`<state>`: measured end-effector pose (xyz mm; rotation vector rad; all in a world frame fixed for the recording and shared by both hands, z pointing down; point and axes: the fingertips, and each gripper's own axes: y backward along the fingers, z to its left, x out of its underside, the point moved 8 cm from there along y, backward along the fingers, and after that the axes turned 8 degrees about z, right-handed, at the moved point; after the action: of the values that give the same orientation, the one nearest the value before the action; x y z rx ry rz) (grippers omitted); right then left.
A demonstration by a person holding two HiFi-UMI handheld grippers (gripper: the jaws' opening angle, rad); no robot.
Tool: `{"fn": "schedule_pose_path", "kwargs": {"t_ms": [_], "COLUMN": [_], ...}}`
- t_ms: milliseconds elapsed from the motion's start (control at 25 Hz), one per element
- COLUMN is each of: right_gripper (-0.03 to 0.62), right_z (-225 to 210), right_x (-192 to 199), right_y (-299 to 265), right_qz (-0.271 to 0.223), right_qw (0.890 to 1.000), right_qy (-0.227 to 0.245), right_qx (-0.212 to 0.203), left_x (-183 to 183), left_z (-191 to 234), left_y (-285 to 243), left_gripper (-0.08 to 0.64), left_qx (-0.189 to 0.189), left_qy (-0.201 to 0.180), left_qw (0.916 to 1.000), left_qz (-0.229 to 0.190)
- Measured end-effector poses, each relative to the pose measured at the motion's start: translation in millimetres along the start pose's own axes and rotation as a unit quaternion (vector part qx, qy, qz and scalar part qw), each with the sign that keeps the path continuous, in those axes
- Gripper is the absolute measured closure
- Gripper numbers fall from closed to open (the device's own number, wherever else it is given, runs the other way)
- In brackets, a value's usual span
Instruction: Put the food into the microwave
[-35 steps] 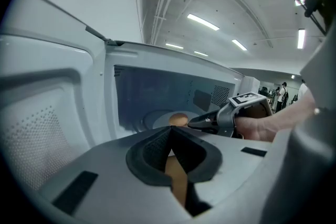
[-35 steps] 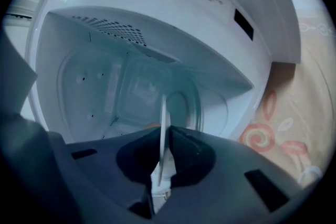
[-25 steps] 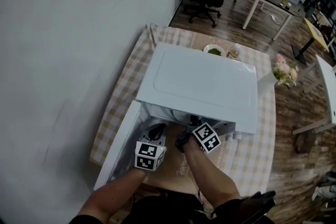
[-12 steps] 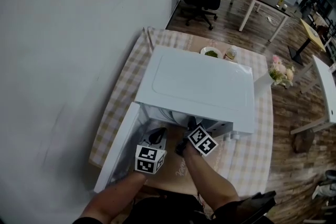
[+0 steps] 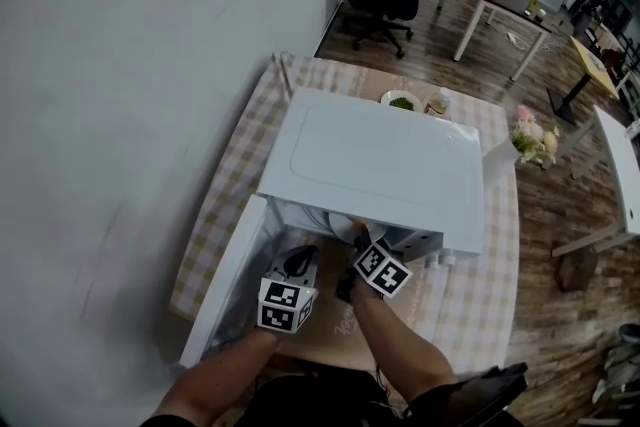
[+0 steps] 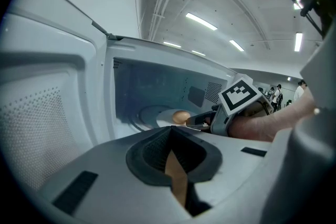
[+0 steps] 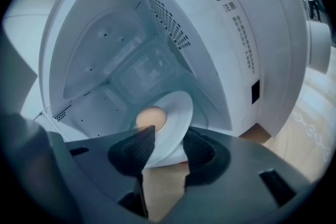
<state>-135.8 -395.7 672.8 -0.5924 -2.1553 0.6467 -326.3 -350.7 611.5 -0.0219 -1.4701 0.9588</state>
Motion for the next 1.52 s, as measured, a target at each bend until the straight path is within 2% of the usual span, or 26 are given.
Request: {"fn": "schedule_pose_path", "kwargs": {"t_ms": [160,360,480,760,880,1160,1280,1400,1520], "right_gripper": [0.320,0.318,0.318,0.260,0.228,0.211,0.209,0.208,0.177], "right_z": [2,-2,-6,-1,6,18,20,24,23], "right_x": [1,3,1,2,6,4,2,-1,-4], "right_y": [3,8,9,10,6,-5,-9,-7,-4], "right_qz": [0.009,0.010,0.008,0.022,0.054,0.103,0.116,0.097,0.076], "right_qw": [1.000,0.999,0.999,0.995,0.988,0.974,0.973,0.980,0.988], "right_qy": [0.024,0.017,0.029,0.092,0.143,0.200,0.198,0.174,0.137], "right_qx": [-0.013,-0.030,-0.032,-0.020,-0.003,0.032,0.036,0.018,-0.007], "left_x": [-1,-3,-2,0,2,6,10,11,9], "left_z": [-3,-4,-5,-9,-9,-6,-6,-5,-4], "left_y": [2,1,1,3,4,9,11,13,15], "left_gripper": [0.552,0.552,0.552,0.552,0.552,0.552,0.552,0.552,0.552], "left_qx": [-0.001,0.003,0.005,0.010,0.011,0.018,0.020,0.021,0.022], "left_qy": [0.004,0.005,0.006,0.000,-0.006,0.001,0.005,0.008,0.009], "left_qw": [1.0000,1.0000,1.0000,1.0000,0.9999,0.9998,0.9998,0.9997,0.9997], "left_qz": [-0.001,-0.006,-0.004,-0.002,-0.001,0.004,0.006,0.007,0.004]}}
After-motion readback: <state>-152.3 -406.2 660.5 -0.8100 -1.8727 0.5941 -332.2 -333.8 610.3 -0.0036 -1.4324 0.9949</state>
